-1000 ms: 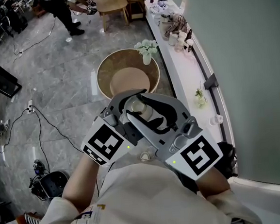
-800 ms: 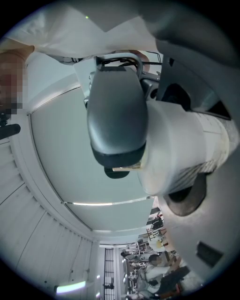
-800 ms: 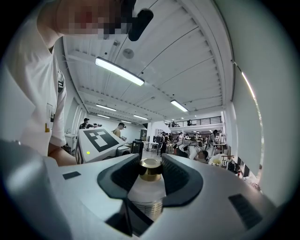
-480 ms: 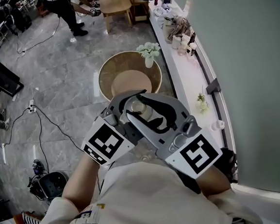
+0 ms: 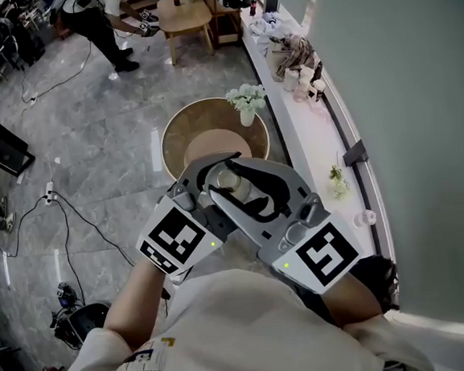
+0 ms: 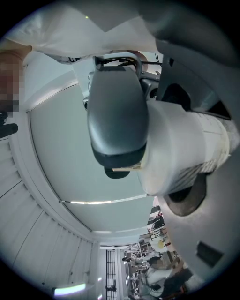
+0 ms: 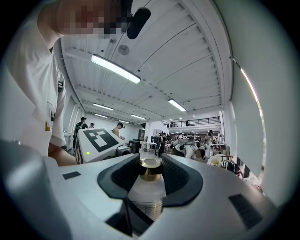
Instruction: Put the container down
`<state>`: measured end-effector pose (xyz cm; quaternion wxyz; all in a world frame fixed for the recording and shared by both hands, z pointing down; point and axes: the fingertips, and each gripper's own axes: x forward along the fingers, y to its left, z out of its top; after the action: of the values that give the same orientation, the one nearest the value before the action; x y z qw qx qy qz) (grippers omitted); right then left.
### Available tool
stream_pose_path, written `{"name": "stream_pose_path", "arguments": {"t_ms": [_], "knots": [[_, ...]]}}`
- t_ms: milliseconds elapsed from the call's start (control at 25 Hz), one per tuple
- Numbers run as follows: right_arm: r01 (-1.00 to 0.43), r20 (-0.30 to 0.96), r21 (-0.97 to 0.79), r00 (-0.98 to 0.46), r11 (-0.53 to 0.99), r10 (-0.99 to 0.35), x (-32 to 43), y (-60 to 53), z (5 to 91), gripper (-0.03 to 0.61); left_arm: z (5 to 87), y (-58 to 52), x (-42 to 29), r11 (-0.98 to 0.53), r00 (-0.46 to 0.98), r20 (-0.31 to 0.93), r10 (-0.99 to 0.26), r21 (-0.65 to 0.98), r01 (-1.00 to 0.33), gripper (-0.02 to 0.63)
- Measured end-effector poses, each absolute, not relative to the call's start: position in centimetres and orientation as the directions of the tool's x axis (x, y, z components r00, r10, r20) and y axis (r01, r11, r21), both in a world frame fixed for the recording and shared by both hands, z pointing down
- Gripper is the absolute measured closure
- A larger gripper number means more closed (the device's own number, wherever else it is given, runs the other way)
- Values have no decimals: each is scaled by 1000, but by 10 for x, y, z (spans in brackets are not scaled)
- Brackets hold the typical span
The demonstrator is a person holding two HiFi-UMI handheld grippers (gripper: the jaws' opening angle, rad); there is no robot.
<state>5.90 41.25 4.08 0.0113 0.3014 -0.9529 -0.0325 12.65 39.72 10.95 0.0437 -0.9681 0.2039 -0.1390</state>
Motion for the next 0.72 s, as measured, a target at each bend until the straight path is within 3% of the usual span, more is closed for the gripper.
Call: {"name": "stream_pose_path", "arguments": {"t_ms": [720], "knots": [[-641, 29, 33, -766, 767, -642, 4, 241, 43, 436, 112, 233, 73, -945, 908, 261, -327, -115, -307, 265]]}}
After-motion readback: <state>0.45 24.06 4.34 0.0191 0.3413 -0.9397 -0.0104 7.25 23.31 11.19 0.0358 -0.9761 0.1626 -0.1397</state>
